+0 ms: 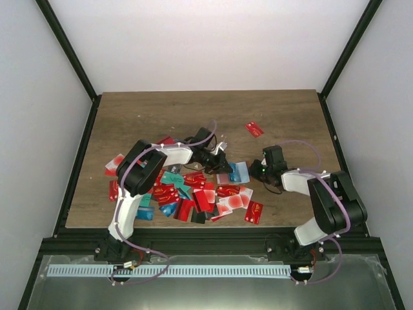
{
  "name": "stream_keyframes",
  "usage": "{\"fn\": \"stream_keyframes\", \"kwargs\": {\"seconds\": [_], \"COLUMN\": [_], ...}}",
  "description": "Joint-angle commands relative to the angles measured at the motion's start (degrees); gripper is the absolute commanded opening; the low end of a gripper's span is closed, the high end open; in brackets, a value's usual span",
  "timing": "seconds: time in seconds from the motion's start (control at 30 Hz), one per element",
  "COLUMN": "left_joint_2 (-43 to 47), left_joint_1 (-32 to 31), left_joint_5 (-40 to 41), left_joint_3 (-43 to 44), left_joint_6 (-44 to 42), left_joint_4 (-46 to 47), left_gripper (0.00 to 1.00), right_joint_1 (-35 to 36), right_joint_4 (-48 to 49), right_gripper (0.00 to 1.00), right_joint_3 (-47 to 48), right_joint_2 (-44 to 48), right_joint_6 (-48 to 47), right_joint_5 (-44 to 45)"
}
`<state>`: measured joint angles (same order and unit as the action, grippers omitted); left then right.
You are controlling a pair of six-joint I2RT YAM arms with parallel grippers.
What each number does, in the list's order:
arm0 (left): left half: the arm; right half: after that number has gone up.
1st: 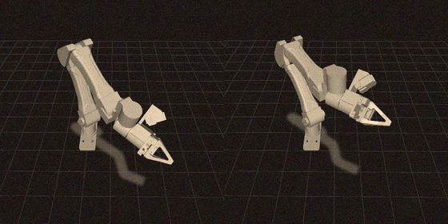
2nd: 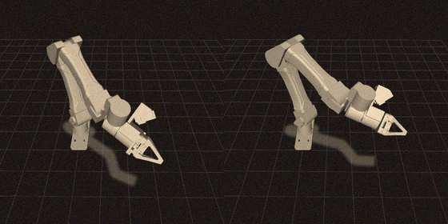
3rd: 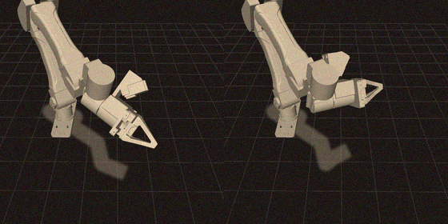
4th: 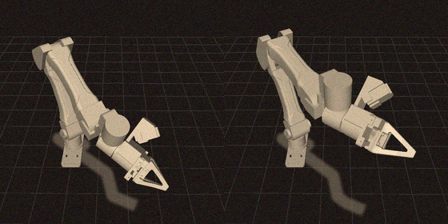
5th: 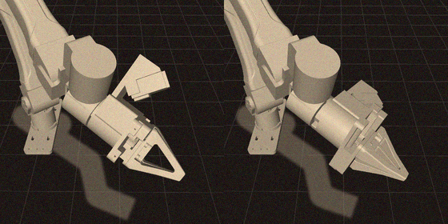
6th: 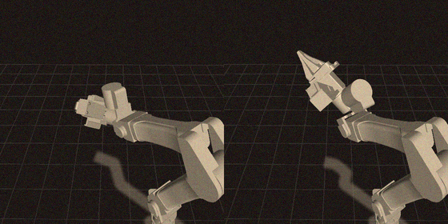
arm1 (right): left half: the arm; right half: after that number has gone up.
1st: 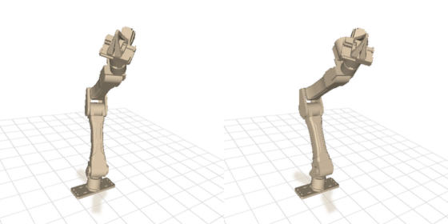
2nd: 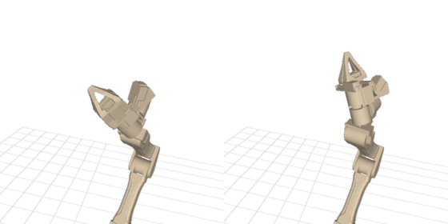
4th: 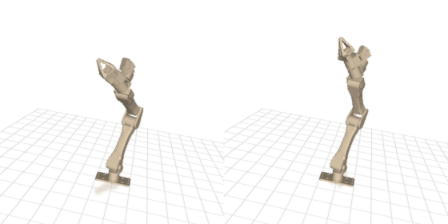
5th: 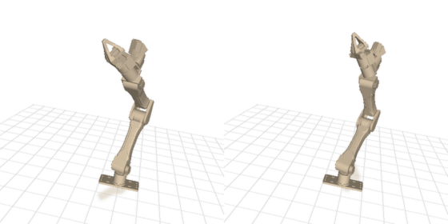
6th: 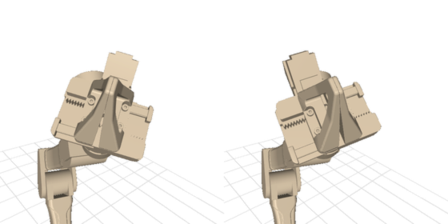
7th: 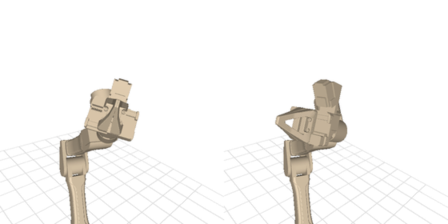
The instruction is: Put the credit cards into the card holder
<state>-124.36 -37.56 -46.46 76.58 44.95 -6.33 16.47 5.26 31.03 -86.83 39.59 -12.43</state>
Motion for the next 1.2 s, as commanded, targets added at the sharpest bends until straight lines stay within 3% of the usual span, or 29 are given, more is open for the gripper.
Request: {"fn": "stream_keyframes", "kwargs": {"seconds": [0.0, 0.4, 0.83, 1.03, 1.17], "left_joint_2": [-3.3, -4.0, -3.9, -4.4, -4.1], "left_joint_1": [-0.5, -0.4, -0.1, -0.8, -1.1], "left_joint_5": [-3.8, -5.3, -0.7, 1.3, 1.6], "left_joint_3": [3.0, 3.7, -1.1, -1.4, -0.3], "left_joint_6": [-6.4, -10.7, 7.2, 11.4, 8.4], "left_joint_4": [-7.6, -10.2, 10.1, 13.5, 9.0], "left_gripper": [0.04, 0.04, 0.04, 0.04, 0.13], "right_joint_1": [0.5, 0.5, 0.5, 0.5, 0.3], "right_joint_4": [-5.2, -1.8, -2.5, -2.4, -3.4], "right_gripper": [0.13, 0.20, 0.19, 0.18, 0.18], "right_joint_3": [-1.3, -2.0, -2.1, -1.5, -0.7], "right_joint_2": [-3.2, -1.8, -2.3, -1.9, -1.3], "right_joint_6": [0.4, -0.8, 0.4, 1.0, 0.5], "right_joint_5": [-1.7, -8.1, -6.9, -6.5, -6.2]}}
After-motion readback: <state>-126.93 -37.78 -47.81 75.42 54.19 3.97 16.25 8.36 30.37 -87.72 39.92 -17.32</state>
